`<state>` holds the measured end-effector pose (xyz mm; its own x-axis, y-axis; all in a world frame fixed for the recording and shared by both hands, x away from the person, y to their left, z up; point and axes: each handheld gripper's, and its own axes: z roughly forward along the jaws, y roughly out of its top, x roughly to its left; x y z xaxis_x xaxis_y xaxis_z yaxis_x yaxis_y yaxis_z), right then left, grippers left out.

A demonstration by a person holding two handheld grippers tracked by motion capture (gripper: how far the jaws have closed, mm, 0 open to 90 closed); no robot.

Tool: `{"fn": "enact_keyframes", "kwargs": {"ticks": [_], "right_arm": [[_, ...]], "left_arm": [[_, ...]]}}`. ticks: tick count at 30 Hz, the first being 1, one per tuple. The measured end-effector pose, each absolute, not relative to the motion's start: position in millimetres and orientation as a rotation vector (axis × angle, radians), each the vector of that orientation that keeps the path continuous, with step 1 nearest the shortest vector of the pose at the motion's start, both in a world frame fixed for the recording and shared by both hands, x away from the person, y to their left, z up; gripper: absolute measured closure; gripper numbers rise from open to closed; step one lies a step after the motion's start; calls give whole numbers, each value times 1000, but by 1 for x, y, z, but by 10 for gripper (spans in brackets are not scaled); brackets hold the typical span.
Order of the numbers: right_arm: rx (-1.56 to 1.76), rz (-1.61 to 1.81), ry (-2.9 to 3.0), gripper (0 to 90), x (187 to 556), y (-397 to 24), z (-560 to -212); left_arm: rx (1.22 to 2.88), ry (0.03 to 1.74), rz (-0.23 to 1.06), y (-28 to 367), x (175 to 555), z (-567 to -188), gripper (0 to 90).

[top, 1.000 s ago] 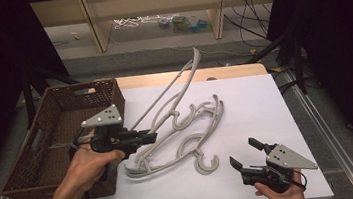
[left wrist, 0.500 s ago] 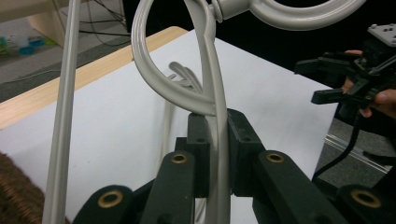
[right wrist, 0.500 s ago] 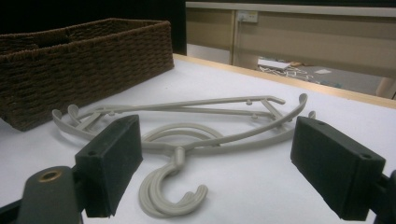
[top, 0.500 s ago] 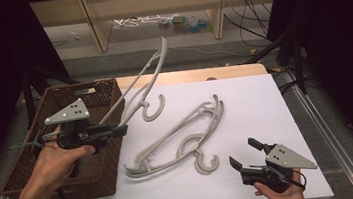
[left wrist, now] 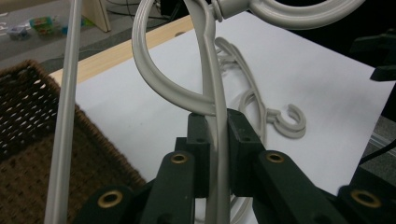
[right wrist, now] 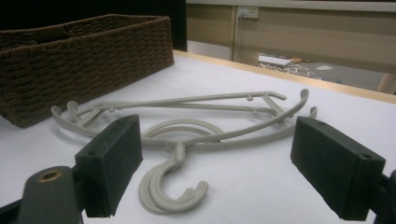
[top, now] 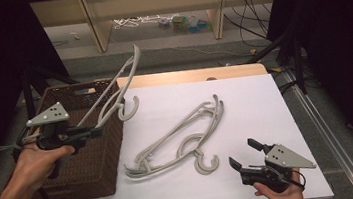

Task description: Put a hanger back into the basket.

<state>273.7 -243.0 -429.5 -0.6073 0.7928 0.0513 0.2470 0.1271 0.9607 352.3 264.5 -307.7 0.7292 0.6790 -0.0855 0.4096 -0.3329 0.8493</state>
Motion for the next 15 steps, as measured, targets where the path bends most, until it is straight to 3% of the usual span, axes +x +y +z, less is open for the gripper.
{"fn": "enact_keyframes", "kwargs": {"ticks": [15], "right_arm": [[1005,1502,1920,175,275,-242,-430]], "left_arm": [[2000,912,424,319,353,-327,813]]}}
